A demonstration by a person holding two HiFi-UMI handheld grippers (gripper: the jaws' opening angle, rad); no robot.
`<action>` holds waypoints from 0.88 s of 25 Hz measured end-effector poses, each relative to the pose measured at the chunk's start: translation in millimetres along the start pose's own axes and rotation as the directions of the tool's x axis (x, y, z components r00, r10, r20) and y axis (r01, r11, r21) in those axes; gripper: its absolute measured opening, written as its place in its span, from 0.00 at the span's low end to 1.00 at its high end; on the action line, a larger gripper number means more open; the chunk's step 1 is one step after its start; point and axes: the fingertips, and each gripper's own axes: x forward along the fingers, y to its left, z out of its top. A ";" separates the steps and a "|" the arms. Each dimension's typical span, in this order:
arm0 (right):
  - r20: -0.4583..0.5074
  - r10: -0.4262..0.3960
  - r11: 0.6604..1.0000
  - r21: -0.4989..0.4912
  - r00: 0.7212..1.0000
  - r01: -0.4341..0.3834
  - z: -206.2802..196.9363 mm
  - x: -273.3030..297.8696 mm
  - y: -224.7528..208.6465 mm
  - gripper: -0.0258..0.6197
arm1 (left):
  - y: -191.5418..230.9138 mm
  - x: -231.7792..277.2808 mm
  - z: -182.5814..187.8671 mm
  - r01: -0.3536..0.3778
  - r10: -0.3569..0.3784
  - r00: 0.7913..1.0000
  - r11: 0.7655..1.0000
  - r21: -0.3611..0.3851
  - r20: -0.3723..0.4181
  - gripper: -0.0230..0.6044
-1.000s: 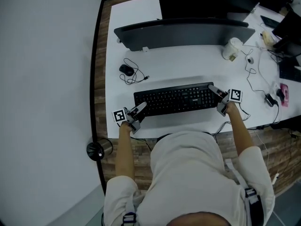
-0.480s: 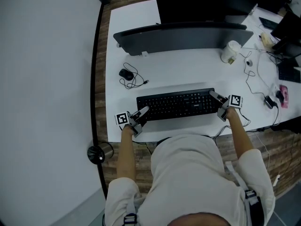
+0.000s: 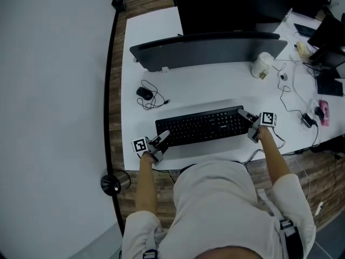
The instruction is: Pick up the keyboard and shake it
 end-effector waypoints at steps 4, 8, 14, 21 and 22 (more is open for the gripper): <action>-0.010 -0.038 0.999 -0.020 0.999 0.038 0.8 -2.1 -3.3 0.27 | 8.7 -3.4 -0.8 -0.014 0.014 1.000 1.000 0.013 0.004 0.21; -0.004 -0.008 1.000 -0.027 1.000 0.008 1.8 1.1 4.9 0.27 | 7.1 -2.9 -0.2 -0.010 0.010 1.000 1.000 0.016 0.009 0.21; 0.000 -0.030 0.998 -0.048 1.000 0.030 5.0 0.4 5.4 0.28 | 2.1 -2.2 2.3 0.009 -0.009 1.000 0.999 0.035 0.013 0.21; -0.008 -0.054 0.997 -0.046 0.999 0.053 4.6 1.8 8.4 0.28 | 5.8 -4.4 -2.3 0.005 -0.006 1.000 1.000 0.014 0.030 0.21; -0.009 -0.044 0.998 -0.045 0.999 0.043 4.5 2.8 10.1 0.28 | 6.0 -4.7 -2.7 0.008 -0.008 0.999 1.000 0.013 0.032 0.21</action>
